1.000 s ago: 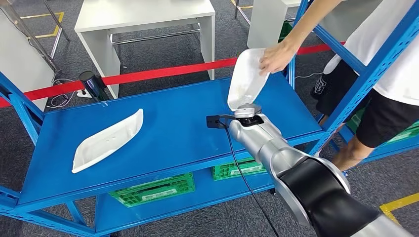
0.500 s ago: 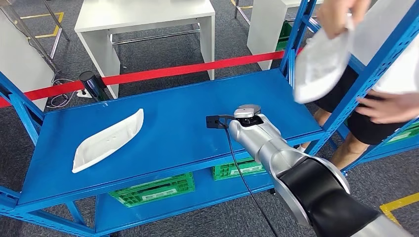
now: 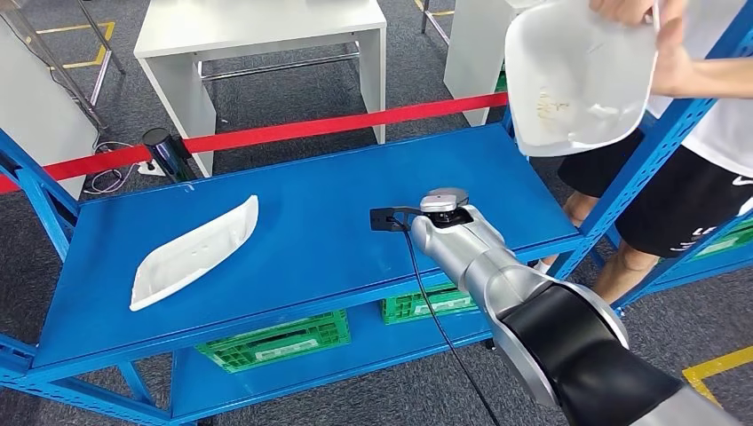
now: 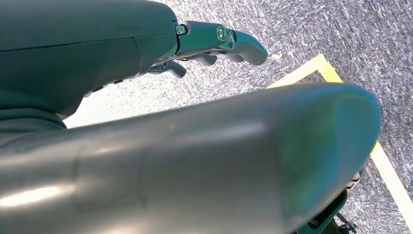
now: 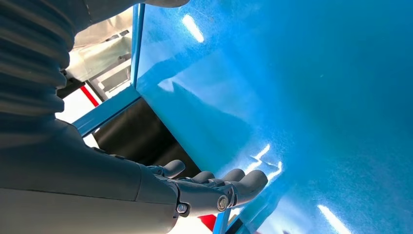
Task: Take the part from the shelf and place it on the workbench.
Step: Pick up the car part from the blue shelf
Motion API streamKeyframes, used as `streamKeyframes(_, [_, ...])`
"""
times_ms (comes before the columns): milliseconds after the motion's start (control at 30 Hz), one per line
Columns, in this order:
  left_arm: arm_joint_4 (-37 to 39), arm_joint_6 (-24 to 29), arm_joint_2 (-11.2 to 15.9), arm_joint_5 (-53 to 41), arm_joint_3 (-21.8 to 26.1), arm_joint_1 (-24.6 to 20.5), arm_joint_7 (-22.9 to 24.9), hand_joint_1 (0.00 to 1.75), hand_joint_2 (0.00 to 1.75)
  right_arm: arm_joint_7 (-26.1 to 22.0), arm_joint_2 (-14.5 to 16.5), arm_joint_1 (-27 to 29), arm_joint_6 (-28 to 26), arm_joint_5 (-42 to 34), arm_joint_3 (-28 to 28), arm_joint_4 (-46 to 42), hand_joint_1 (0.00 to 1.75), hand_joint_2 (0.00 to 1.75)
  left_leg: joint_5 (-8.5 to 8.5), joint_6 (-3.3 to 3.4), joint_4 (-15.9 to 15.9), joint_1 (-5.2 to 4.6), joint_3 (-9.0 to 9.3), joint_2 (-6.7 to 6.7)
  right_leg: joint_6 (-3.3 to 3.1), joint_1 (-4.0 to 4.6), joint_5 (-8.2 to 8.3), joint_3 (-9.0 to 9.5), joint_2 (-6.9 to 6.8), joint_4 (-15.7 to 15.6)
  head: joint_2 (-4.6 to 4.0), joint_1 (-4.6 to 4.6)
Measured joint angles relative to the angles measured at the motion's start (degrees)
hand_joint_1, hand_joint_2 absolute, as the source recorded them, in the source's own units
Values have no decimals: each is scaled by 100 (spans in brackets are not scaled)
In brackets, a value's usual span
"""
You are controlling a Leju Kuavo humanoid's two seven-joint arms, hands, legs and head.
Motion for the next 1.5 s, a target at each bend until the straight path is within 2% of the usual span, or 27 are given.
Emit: streamKeyframes(1500, [0, 0, 0, -68, -4, -44, 50, 0, 0, 3, 0, 2, 4, -76, 15, 9, 0, 175, 0, 0, 0, 0, 0, 0, 0, 0, 0, -1, 0, 0, 0, 0])
